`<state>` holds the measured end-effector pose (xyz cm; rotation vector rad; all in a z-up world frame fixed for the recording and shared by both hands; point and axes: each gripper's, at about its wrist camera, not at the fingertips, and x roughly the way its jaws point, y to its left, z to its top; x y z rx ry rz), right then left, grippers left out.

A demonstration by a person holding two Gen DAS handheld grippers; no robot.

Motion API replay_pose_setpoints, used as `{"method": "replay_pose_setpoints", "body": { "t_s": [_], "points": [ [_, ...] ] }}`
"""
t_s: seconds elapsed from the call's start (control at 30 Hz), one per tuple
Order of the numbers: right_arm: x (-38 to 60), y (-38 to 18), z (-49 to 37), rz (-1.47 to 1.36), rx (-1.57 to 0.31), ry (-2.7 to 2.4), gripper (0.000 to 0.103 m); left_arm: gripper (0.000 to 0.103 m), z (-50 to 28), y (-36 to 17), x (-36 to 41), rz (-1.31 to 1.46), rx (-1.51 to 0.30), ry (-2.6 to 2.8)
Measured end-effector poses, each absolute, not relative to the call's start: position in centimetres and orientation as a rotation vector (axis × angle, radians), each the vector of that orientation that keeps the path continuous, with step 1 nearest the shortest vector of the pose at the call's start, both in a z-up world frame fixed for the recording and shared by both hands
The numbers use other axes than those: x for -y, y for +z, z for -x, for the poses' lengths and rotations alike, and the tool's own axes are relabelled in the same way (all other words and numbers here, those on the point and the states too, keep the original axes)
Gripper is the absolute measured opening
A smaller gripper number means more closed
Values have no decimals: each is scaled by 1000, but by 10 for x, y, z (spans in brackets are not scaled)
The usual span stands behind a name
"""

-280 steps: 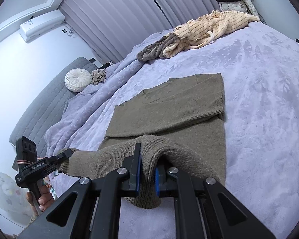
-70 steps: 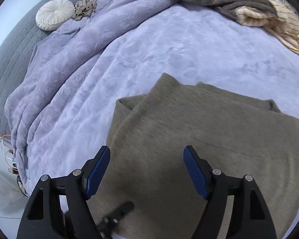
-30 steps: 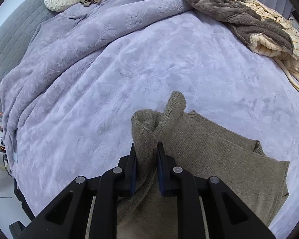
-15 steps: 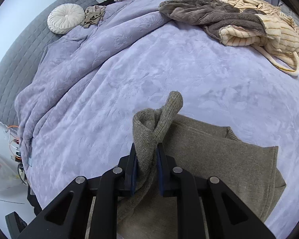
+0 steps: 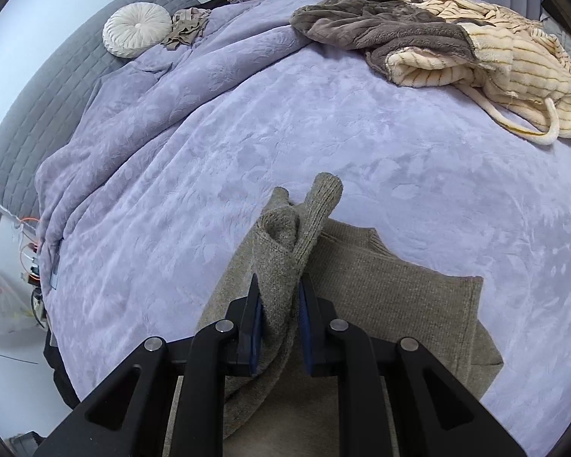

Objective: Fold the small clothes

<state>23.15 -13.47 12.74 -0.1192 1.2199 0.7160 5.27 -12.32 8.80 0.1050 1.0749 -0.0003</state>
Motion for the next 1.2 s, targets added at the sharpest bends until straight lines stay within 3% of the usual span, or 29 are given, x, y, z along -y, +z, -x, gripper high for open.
{"method": "replay_pose_setpoints", "body": {
  "t_s": [1.2],
  "points": [
    [290,95,-239,-56,-1167,701,18,10,-60,64,263,-369,-1120,-29]
  ]
}}
